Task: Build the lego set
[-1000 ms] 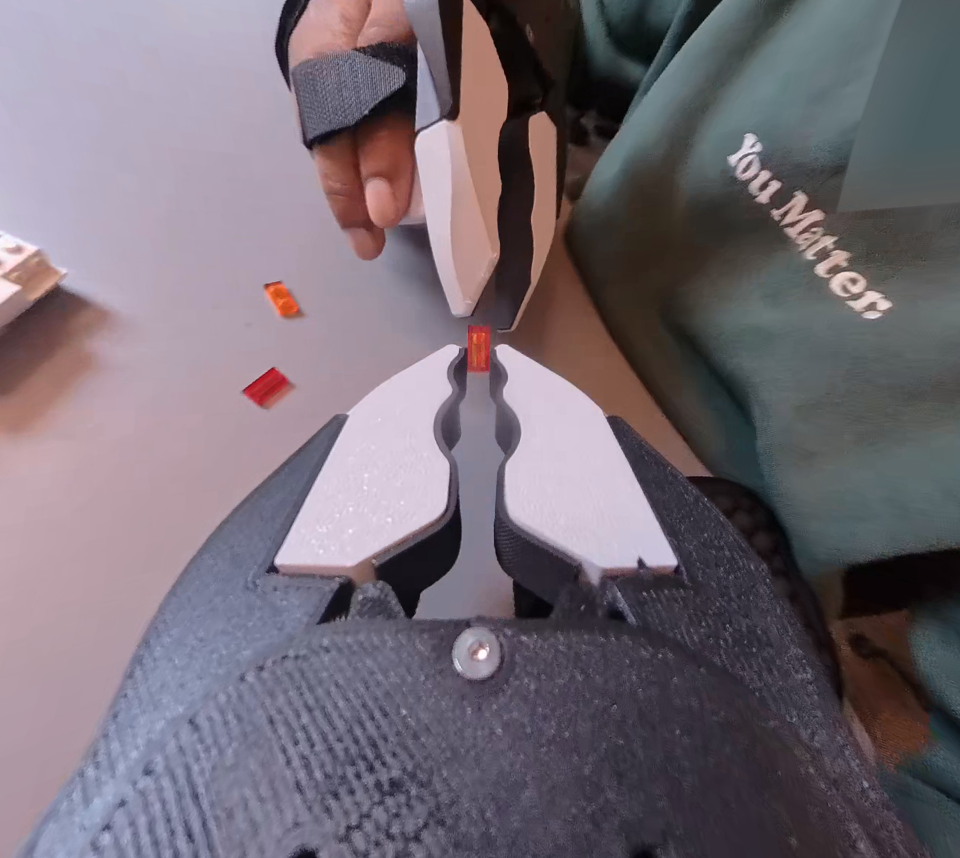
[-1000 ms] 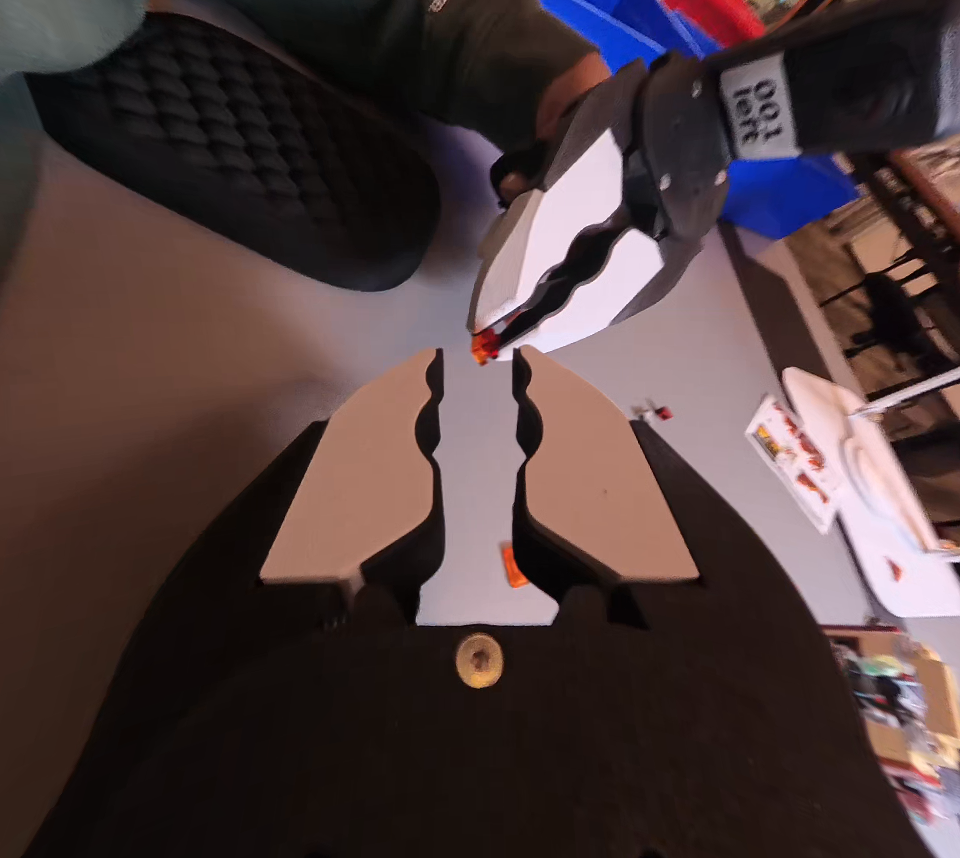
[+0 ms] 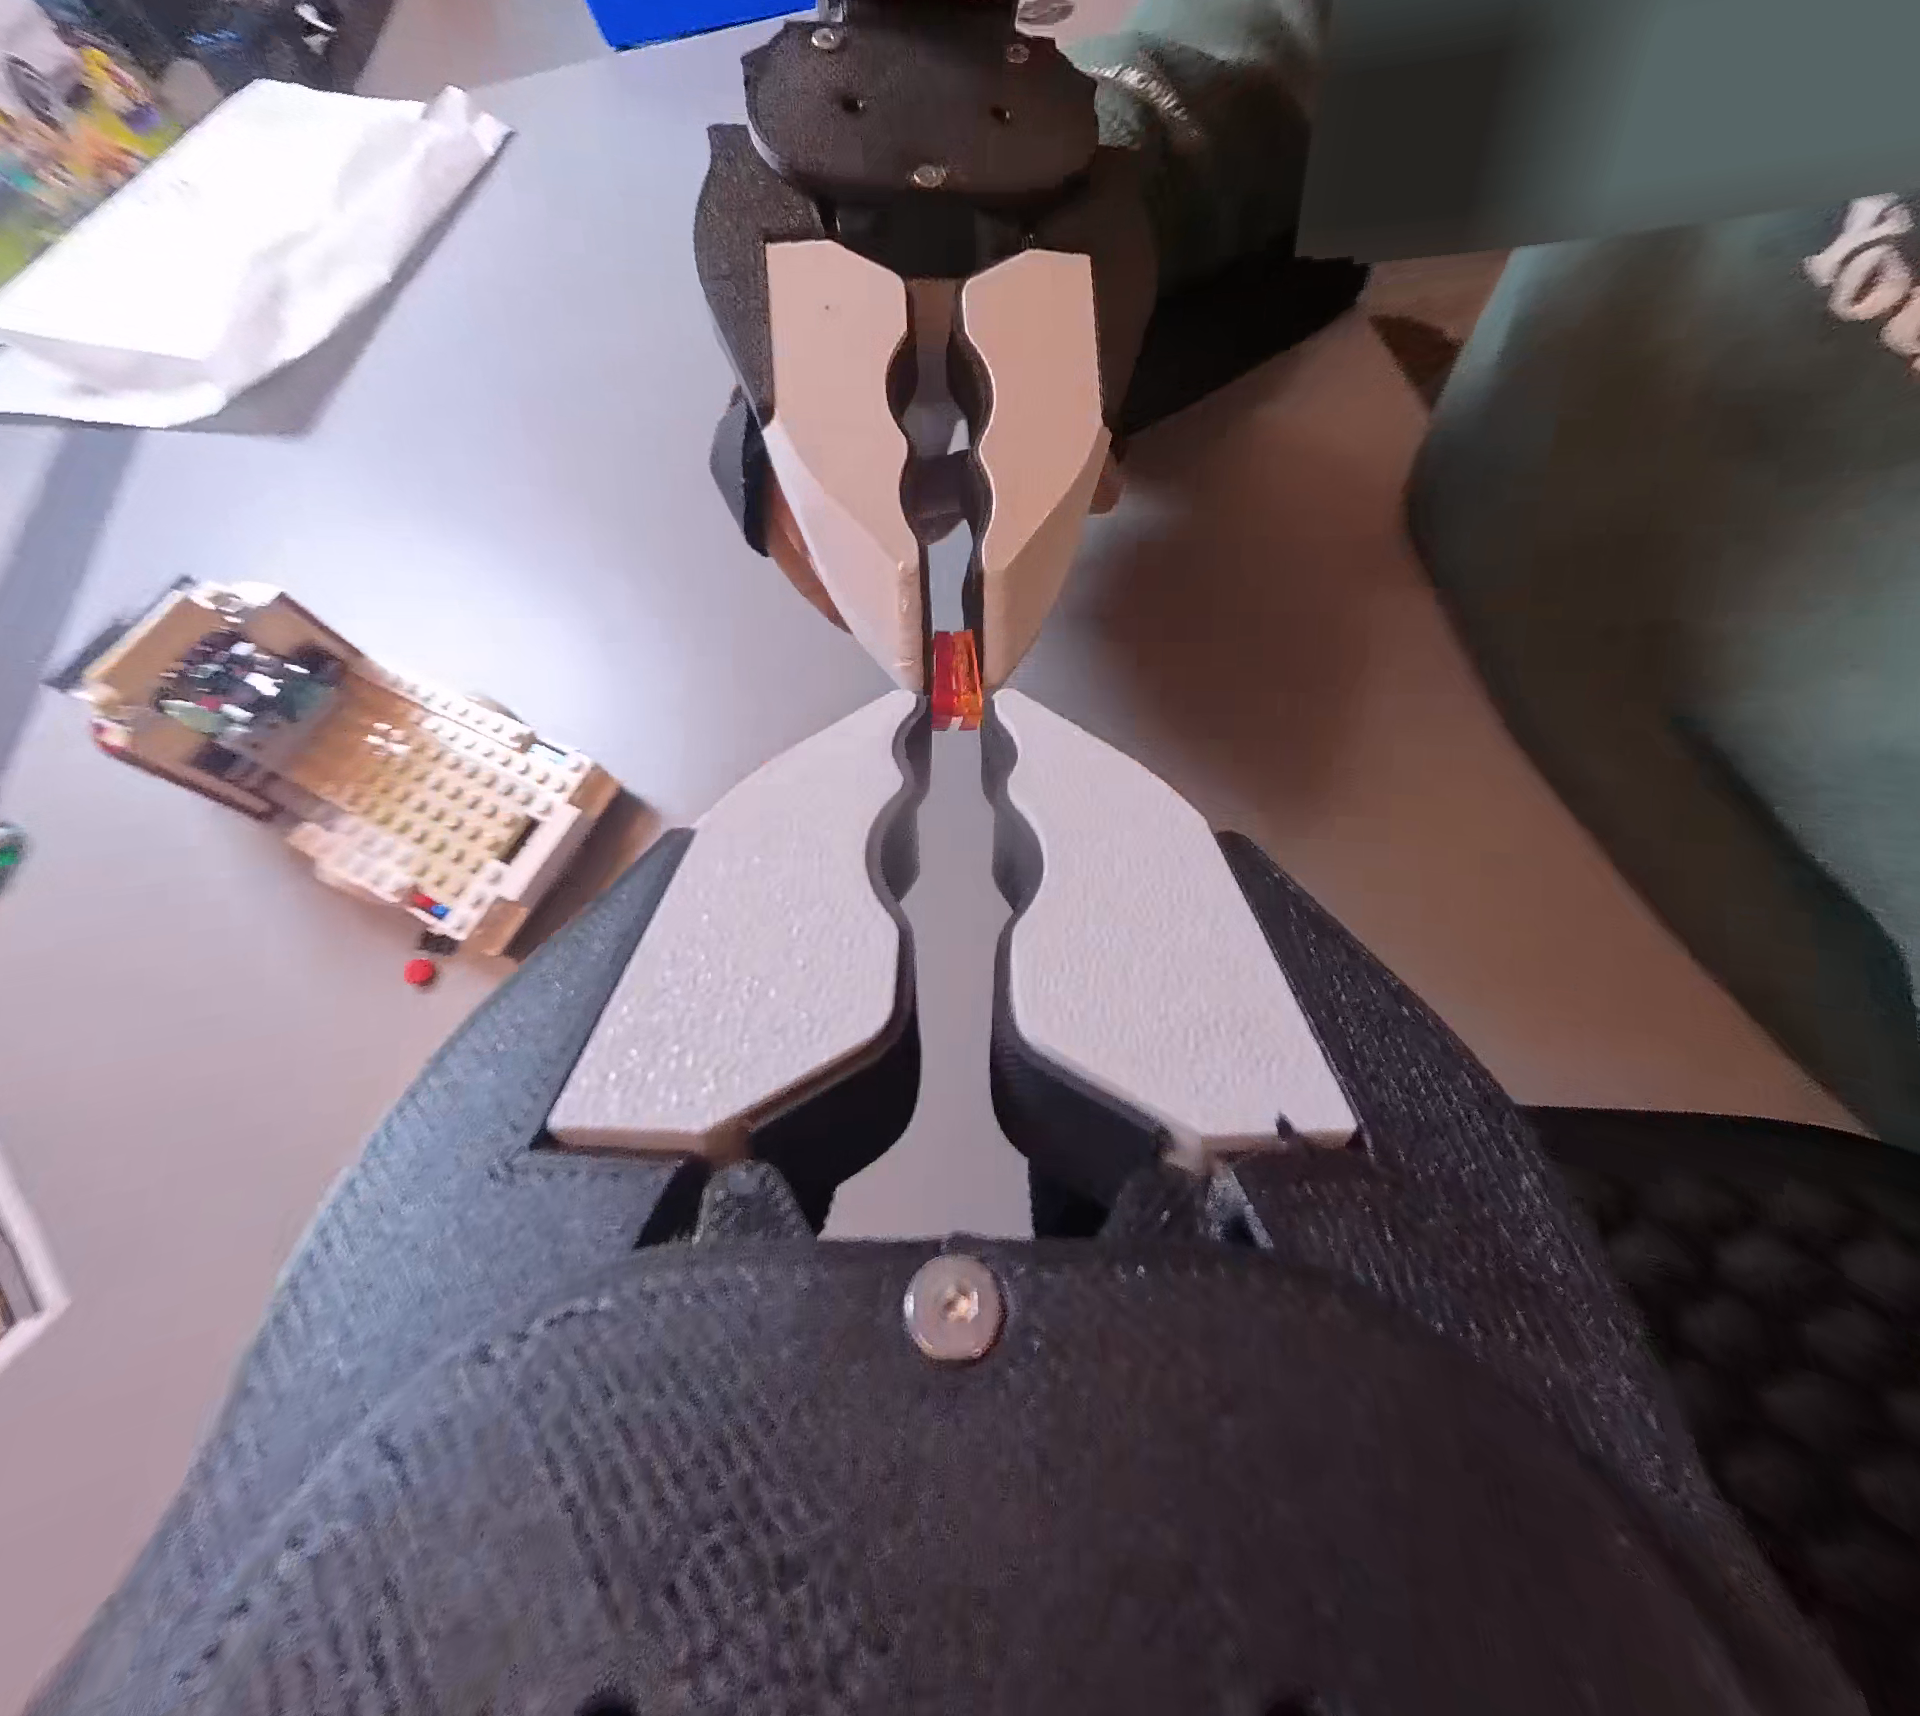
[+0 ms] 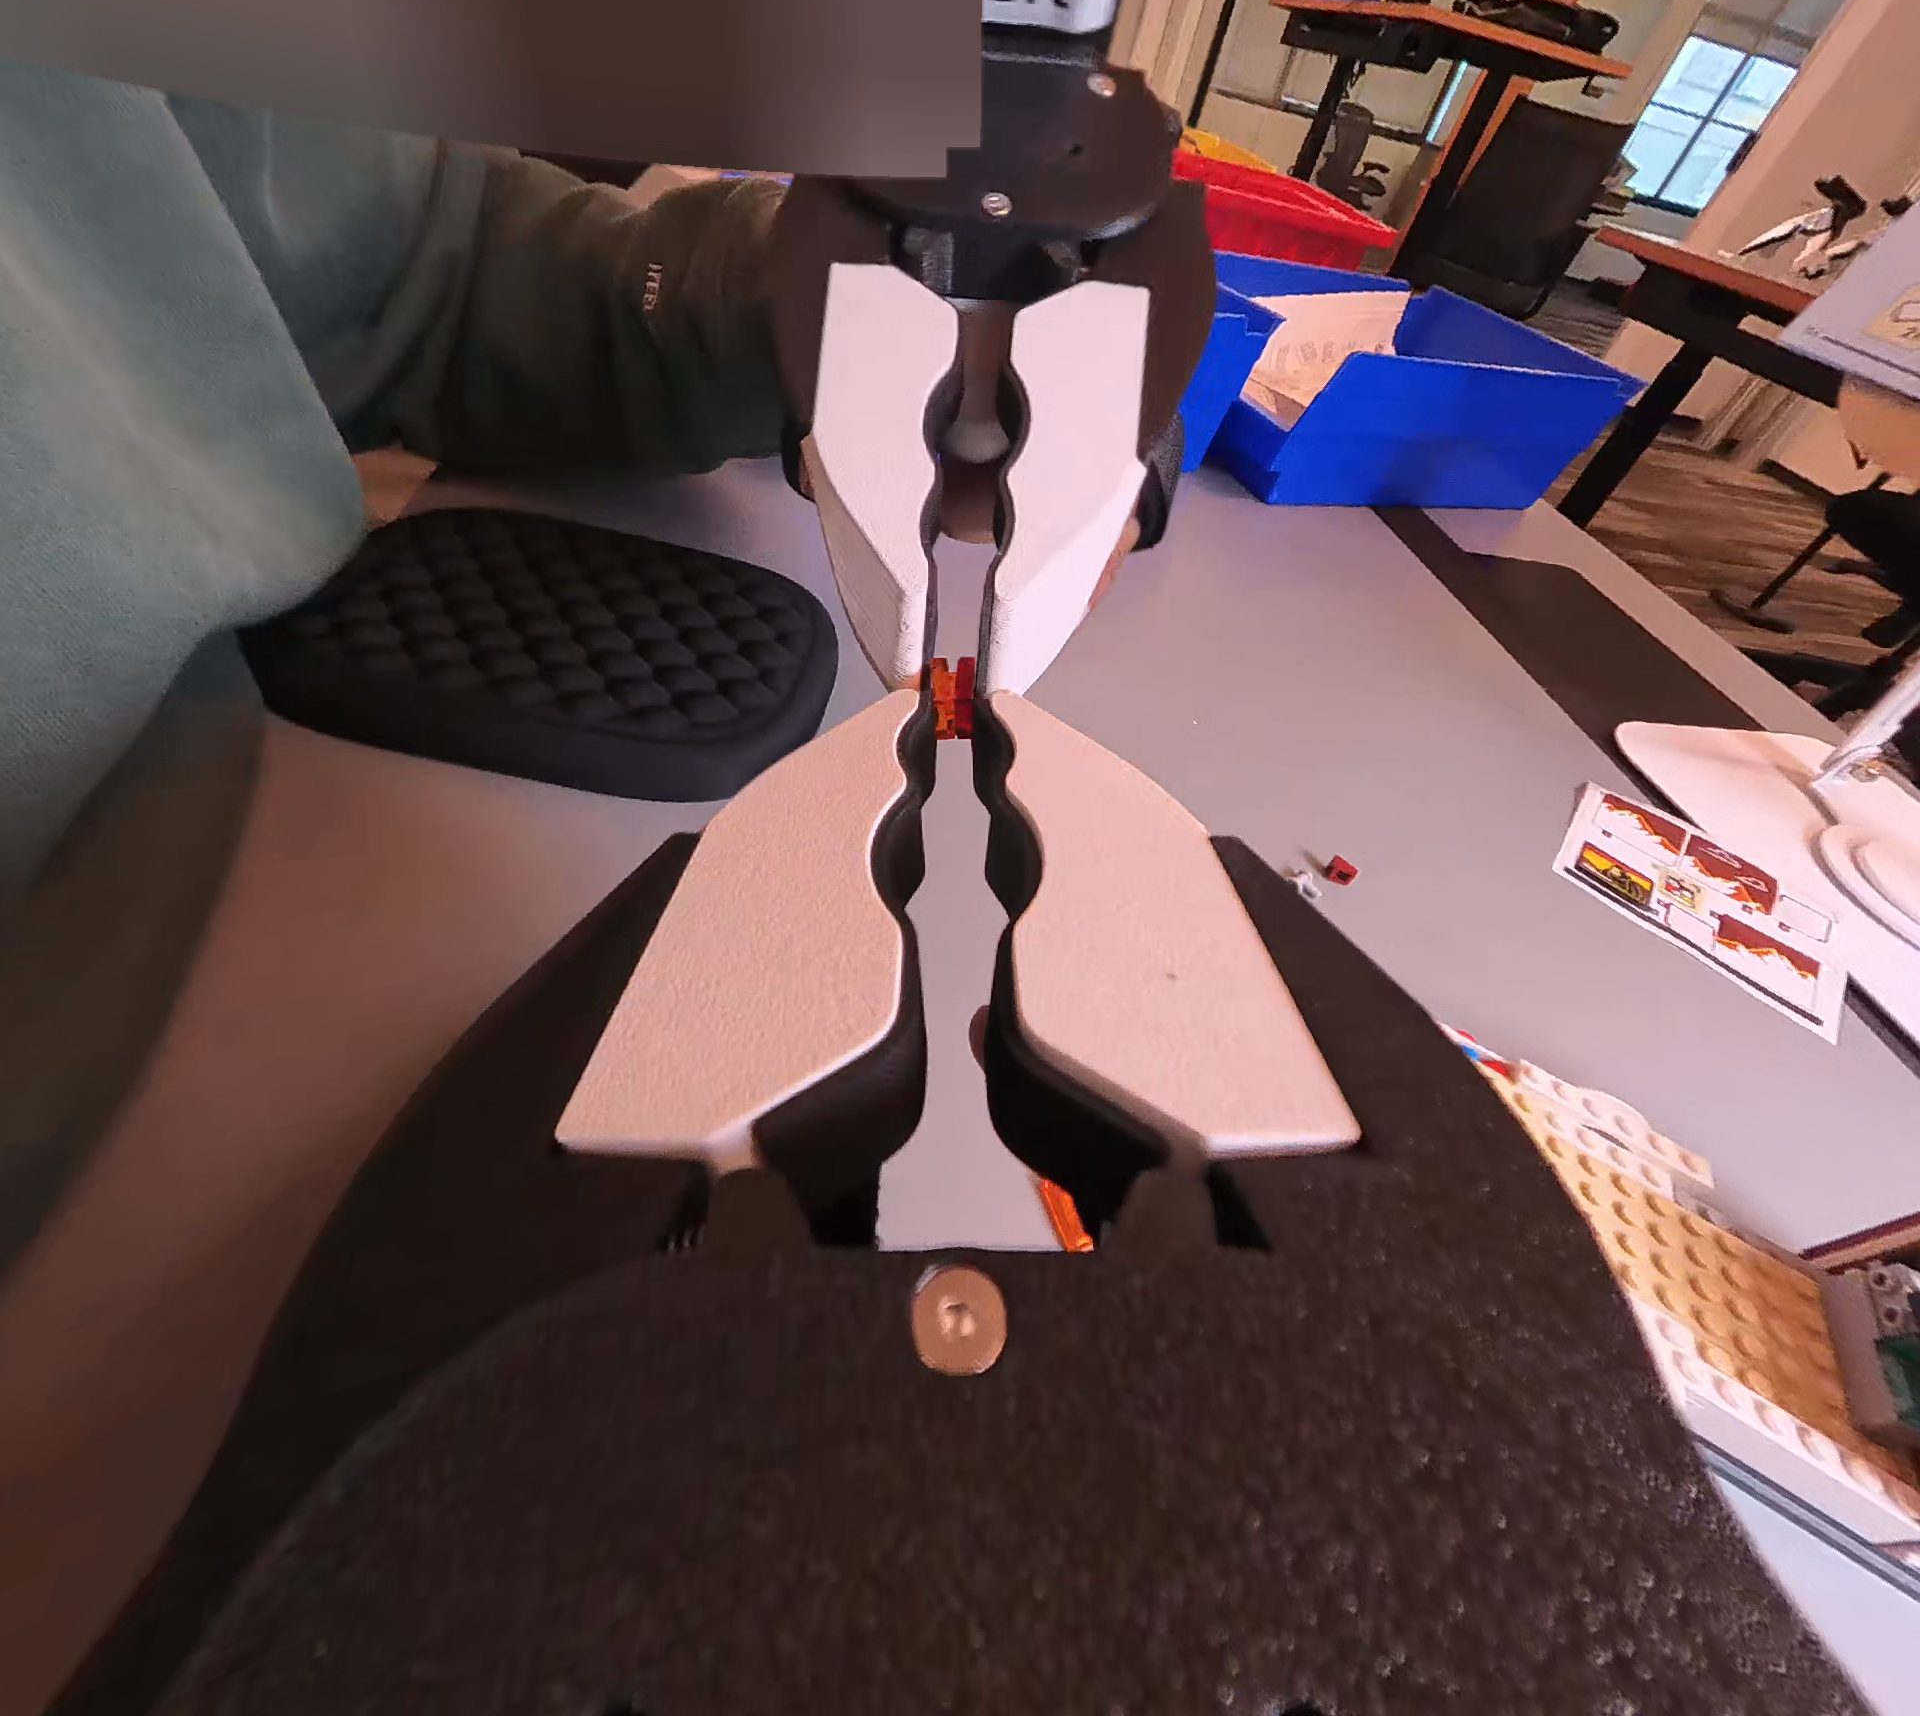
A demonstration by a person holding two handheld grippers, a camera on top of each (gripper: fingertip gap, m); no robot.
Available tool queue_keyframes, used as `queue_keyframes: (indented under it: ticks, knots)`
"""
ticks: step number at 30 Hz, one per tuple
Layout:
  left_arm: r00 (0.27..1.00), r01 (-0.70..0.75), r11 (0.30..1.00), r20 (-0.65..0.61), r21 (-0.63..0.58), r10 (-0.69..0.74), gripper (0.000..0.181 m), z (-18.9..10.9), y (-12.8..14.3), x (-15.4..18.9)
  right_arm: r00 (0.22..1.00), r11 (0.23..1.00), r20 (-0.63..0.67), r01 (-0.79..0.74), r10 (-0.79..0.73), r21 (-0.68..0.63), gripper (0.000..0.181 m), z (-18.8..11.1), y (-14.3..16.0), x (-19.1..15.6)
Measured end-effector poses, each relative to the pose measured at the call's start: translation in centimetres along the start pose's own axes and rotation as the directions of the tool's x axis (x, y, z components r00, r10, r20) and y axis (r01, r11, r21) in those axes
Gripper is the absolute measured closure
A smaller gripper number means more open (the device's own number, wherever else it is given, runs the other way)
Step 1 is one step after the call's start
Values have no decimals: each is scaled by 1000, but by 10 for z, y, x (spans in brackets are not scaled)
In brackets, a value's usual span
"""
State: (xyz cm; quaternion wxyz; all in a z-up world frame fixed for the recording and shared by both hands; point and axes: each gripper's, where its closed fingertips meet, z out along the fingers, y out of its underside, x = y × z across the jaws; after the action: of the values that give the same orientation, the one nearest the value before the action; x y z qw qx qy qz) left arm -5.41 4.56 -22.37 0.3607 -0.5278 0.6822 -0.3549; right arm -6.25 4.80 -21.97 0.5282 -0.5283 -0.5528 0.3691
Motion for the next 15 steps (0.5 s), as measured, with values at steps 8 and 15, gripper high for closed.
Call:
queue_keyframes:
  ticks: [8,15]
  knots:
    - [991,-112,994,70,-17,113,175,-3,-14,4,999,998,36,-28,26,55,175,-6,-14,-5]
    - [970,-213,977,110,-30,215,175,-4,-22,9,991,990,1,131,-131,61,175,-10,-22,-10]
